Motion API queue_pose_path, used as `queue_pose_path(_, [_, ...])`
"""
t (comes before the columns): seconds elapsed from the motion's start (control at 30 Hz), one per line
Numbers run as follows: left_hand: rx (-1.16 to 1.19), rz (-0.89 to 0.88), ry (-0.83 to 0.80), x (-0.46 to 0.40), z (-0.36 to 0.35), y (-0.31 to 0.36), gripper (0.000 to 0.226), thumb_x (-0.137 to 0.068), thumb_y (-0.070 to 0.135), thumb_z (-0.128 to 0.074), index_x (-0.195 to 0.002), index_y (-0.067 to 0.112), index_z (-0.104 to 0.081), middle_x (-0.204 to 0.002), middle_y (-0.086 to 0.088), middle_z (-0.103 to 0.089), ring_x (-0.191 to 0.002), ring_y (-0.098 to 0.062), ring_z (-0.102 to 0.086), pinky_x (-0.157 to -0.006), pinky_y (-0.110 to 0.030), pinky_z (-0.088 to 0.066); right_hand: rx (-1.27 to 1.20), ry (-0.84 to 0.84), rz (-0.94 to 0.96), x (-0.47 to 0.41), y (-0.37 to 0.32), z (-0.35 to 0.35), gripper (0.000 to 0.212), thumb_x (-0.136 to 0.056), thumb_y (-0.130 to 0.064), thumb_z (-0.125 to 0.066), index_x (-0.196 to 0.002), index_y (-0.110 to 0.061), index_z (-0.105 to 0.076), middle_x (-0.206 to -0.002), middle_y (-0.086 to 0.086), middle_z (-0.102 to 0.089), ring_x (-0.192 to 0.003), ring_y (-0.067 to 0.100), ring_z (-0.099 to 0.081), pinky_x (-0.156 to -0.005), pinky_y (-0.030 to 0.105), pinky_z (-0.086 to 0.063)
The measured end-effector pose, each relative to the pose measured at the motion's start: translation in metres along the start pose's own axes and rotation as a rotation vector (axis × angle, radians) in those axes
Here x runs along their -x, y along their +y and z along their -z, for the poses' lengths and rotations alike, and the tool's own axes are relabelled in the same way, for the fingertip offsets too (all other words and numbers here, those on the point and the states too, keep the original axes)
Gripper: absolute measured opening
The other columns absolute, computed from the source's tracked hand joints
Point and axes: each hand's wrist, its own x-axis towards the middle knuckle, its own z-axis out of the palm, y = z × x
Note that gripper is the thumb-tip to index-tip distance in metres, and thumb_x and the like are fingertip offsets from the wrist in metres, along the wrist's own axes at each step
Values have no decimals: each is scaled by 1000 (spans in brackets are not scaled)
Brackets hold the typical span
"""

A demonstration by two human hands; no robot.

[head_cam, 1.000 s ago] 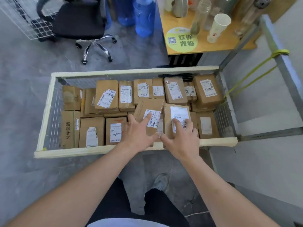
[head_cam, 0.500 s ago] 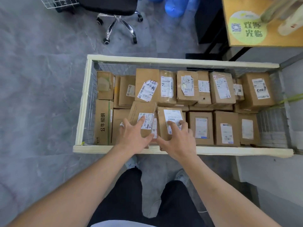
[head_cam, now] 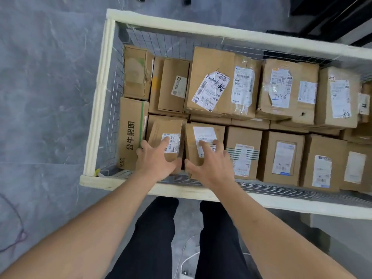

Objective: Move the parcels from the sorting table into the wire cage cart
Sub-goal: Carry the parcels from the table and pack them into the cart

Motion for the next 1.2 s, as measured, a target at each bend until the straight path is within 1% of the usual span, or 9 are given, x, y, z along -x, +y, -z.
queue_pose_path(0.3, [-100,26,38,-54,-36,-14,104,-83,71,-67,-156,54,6,-155,-19,-2,-137,-47,-30,-92,-50,-55,24,-104,40,-60,1,-69,92,-90,-82,-43,-160,-47,6,-168,9,13,-142,52,-23,-116,58,-29])
queue_pose_path(0.4, [-211,3,63,-56,-44,-14,102,-83,80,-57,-159,45,1,-155,-19,-1,-134,-43,-27,-99,-47,-50,-30,-172,63,-68,6,-81,76,-103,-56,-49,-159,-51,2,-166,3,21,-145,51,-18,-113,62,-31])
queue_pose_path(0.47, [-257,-20,73,-55,-47,-15,98,-88,76,-56,-162,37,-4,-155,-19,-1,-136,-40,-22,-103,-45,-45,11,-210,60,-71,3,-81,89,-101,-21,-56,-158,-51,6,-164,1,27,-146,48,-16,-109,59,-37])
queue_pose_path(0.53, [-272,-64,99,-55,-46,-16,94,-93,63,-61,-163,28,-9,-157,-19,-1,-139,-39,-20,-106,-44,-44,35,-225,61,-71,-1,-80,101,-93,-2,-56,-158,-50,6,-163,2,28,-143,45,-20,-102,53,-43])
queue_pose_path(0.63, [-289,-222,151,-59,-45,-17,84,-95,41,-68,-160,9,-26,-166,-16,5,-153,-40,-9,-116,-45,-40,57,-218,81,-70,-4,-80,102,-91,0,-57,-159,-48,1,-162,4,21,-137,42,-29,-90,47,-46])
queue_pose_path(0.7, [-253,-271,100,-63,-44,-16,84,-96,31,-67,-161,6,-21,-171,-13,8,-158,-35,-6,-119,-46,-39,108,-211,94,-71,-5,-79,99,-92,-4,-58,-160,-46,0,-162,7,18,-132,41,-35,-85,44,-45])
queue_pose_path(0.87, [-267,-299,10,-65,-38,-16,82,-98,26,-63,-163,14,-14,-171,-15,9,-158,-38,-8,-116,-49,-42,329,-189,114,-77,-10,-68,87,-97,-18,-54,-160,-44,0,-162,14,4,-141,44,-30,-103,49,-43])
queue_pose_path(1.03, [-305,-345,38,-58,-14,-8,69,-97,23,-61,-159,13,-32,-167,-18,-19,-151,-38,-27,-119,-51,-37,353,-241,128,-76,-16,-46,69,-102,-29,-51,-161,-39,-16,-165,14,-13,-150,45,-21,-111,51,-38])
queue_pose_path(1.2, [-317,-448,68,-35,15,1,57,-95,19,-58,-150,13,-44,-155,-14,-38,-137,-37,-44,-106,-51,-47,203,-140,200,-49,-26,-22,52,-104,-31,-48,-155,-26,-39,-154,9,-42,-136,34,-44,-98,45,-45])
